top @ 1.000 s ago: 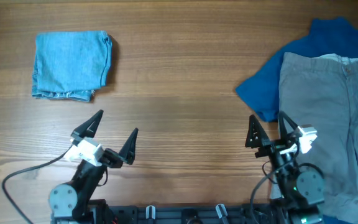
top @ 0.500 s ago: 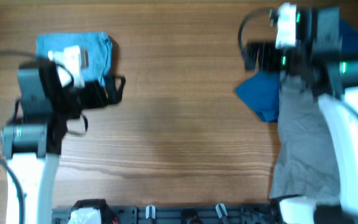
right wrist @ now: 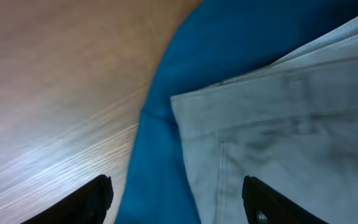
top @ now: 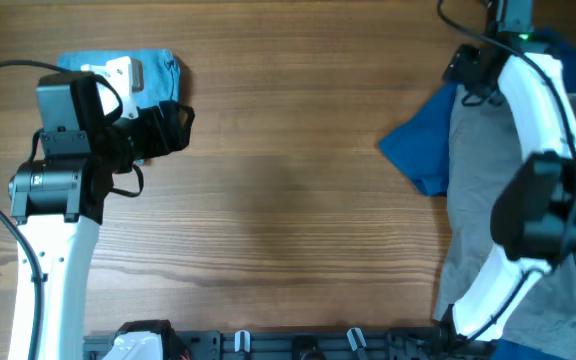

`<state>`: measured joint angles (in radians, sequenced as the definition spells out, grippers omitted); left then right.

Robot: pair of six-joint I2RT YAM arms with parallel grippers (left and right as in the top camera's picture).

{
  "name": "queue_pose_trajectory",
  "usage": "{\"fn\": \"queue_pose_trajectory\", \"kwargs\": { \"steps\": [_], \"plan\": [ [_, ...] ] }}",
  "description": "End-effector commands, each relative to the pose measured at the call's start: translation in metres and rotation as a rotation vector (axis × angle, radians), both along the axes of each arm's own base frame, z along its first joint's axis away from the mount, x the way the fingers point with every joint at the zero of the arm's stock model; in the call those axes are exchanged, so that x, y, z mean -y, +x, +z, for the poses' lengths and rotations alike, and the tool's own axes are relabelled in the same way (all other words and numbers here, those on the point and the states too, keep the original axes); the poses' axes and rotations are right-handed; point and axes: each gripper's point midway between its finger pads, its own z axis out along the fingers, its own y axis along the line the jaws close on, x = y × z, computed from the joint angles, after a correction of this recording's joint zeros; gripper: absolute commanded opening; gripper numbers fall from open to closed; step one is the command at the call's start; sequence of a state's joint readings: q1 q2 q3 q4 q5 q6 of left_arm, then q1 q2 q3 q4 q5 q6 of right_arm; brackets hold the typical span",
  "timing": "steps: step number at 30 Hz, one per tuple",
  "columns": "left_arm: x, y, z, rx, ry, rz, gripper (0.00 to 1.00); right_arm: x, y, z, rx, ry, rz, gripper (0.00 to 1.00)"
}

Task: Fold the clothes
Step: 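Reach both grippers to the grey shorts on the right pile and grasp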

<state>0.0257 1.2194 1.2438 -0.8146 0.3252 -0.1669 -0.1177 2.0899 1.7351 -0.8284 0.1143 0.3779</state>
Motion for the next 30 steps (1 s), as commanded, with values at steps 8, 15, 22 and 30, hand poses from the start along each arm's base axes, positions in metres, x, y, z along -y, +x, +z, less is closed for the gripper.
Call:
{"fn": "queue_pose_trajectory", "kwargs": {
  "steps": [8,15,22,30],
  "plan": [
    [-0.018,0.019,0.019,0.100,0.075,0.076,0.73,0.024,-0.009,-0.084,-0.160,-0.067,-0.087,0.49],
    [-0.018,0.020,0.019,0.101,0.075,0.076,0.69,0.066,-0.020,-0.040,-0.110,-0.032,-0.143,0.04],
    [-0.017,0.016,0.024,0.112,0.075,0.077,0.69,0.023,0.007,0.095,0.286,0.167,0.231,0.04],
    [-0.044,-0.024,0.071,0.241,0.085,0.175,0.69,-0.250,-0.049,0.214,0.487,0.435,0.855,0.04]
  ]
}}
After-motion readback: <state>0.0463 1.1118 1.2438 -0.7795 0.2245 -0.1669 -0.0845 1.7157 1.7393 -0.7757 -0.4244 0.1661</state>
